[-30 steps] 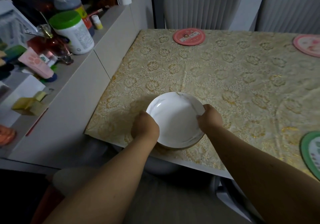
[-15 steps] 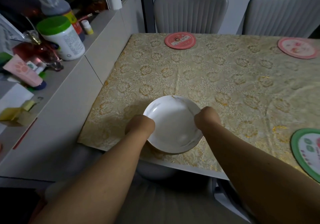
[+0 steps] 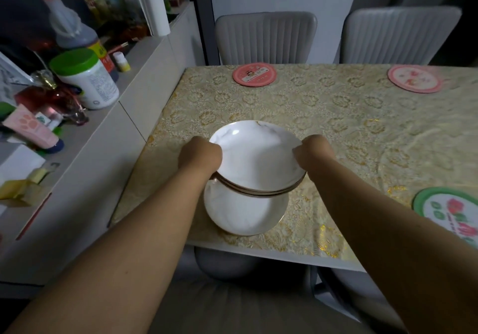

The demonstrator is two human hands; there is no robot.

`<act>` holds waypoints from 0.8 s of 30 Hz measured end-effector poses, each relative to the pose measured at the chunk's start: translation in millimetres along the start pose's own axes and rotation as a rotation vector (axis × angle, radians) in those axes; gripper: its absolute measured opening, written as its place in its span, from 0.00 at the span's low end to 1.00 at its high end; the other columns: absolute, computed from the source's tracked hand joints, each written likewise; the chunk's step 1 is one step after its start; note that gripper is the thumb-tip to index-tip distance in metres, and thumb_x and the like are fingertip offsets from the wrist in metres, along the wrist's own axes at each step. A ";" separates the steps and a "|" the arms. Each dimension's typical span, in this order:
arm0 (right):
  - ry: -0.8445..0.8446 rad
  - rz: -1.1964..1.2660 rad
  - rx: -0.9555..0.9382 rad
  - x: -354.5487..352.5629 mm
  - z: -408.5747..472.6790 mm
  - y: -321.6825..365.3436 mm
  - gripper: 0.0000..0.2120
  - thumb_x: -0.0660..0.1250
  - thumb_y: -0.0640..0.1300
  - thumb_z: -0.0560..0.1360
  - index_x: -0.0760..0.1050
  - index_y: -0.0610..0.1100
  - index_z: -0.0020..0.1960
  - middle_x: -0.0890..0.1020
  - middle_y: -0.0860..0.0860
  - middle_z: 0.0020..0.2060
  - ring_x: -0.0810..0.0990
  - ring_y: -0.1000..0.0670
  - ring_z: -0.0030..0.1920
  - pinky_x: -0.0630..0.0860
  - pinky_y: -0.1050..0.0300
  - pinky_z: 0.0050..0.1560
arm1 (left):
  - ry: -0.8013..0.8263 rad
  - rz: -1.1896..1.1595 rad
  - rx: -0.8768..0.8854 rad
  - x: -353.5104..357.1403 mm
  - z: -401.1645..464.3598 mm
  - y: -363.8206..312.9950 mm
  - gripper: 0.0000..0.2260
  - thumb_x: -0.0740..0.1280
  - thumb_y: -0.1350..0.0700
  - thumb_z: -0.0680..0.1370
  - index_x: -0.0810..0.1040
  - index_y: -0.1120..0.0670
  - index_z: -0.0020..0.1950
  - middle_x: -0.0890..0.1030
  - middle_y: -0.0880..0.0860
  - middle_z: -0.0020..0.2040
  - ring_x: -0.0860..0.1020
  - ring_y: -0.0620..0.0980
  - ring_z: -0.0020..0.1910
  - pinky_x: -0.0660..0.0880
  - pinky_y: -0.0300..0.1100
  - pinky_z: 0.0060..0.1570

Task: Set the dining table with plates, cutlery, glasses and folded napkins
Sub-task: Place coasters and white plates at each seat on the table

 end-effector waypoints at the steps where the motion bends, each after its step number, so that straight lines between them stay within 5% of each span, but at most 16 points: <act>1: -0.017 0.014 0.004 -10.6 0.0 -2.1 0.11 0.61 0.40 0.76 0.76 0.35 0.54 0.79 0.41 0.45 0.78 0.40 0.45 0.74 0.53 0.42 | -0.006 0.001 0.031 -4.1 -4.5 -12.0 0.15 0.61 0.55 0.79 0.76 0.62 0.61 0.80 0.60 0.55 0.80 0.59 0.46 0.72 0.41 0.35; 4: -0.085 0.035 0.008 -46.1 0.0 -15.1 0.11 0.61 0.40 0.76 0.77 0.36 0.53 0.77 0.43 0.40 0.77 0.41 0.42 0.73 0.54 0.40 | 0.019 0.004 0.074 -3.0 -21.3 -43.4 0.14 0.61 0.56 0.80 0.76 0.63 0.60 0.80 0.59 0.51 0.72 0.50 0.30 0.66 0.38 0.22; 6: -0.129 0.057 0.024 -70.4 -0.9 -31.8 0.11 0.61 0.40 0.76 0.78 0.36 0.53 0.79 0.41 0.43 0.79 0.39 0.45 0.74 0.53 0.41 | 0.038 -0.016 0.093 5.0 -34.8 -63.7 0.14 0.61 0.56 0.80 0.75 0.63 0.61 0.80 0.59 0.54 0.69 0.48 0.27 0.65 0.37 0.19; 9: -0.180 0.098 0.072 -105.6 -5.1 -68.8 0.09 0.61 0.39 0.74 0.78 0.37 0.49 0.77 0.42 0.39 0.77 0.41 0.41 0.72 0.57 0.35 | 0.066 -0.070 0.154 24.4 -55.4 -97.9 0.14 0.62 0.56 0.78 0.76 0.62 0.61 0.79 0.60 0.57 0.79 0.57 0.40 0.77 0.44 0.31; 11: -0.215 0.149 0.106 -129.0 -10.3 -99.4 0.06 0.62 0.38 0.72 0.78 0.39 0.44 0.78 0.42 0.38 0.77 0.41 0.38 0.69 0.61 0.31 | 0.078 -0.047 0.197 42.0 -71.5 -122.3 0.14 0.62 0.56 0.78 0.76 0.61 0.60 0.79 0.60 0.58 0.79 0.58 0.47 0.73 0.42 0.34; 15: -0.295 0.163 0.162 -178.3 -17.1 -167.8 0.07 0.63 0.38 0.70 0.79 0.38 0.43 0.78 0.41 0.39 0.78 0.41 0.43 0.69 0.57 0.41 | 0.154 -0.025 0.263 93.4 -109.2 -173.8 0.14 0.61 0.56 0.79 0.73 0.60 0.62 0.77 0.59 0.61 0.77 0.59 0.56 0.71 0.41 0.39; 18: -0.338 0.158 0.205 -214.9 -15.9 -224.2 0.06 0.64 0.37 0.69 0.80 0.39 0.41 0.78 0.41 0.37 0.80 0.40 0.46 0.69 0.58 0.41 | 0.224 0.003 0.289 143.3 -139.6 -209.4 0.14 0.60 0.57 0.79 0.73 0.60 0.62 0.77 0.59 0.60 0.77 0.58 0.56 0.71 0.41 0.33; 20: -0.356 0.151 0.232 -235.8 -12.0 -258.7 0.06 0.65 0.37 0.69 0.80 0.40 0.41 0.80 0.40 0.38 0.80 0.39 0.46 0.69 0.58 0.41 | 0.271 -0.014 0.274 179.3 -157.6 -227.4 0.13 0.60 0.58 0.78 0.74 0.60 0.61 0.78 0.59 0.59 0.78 0.59 0.54 0.78 0.45 0.44; 24: -0.355 0.141 0.285 -261.7 1.8 -323.2 0.06 0.65 0.39 0.71 0.80 0.44 0.44 0.81 0.42 0.41 0.80 0.40 0.48 0.68 0.58 0.42 | 0.320 0.006 0.216 249.1 -192.9 -249.1 0.16 0.57 0.59 0.78 0.69 0.59 0.66 0.75 0.59 0.63 0.75 0.60 0.60 0.75 0.49 0.58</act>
Point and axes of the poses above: each hand's wrist, its own z-axis towards the middle knuckle, its own x-axis out of the palm, y = z × x, the point moved 8 cm from there along z, towards the middle knuckle
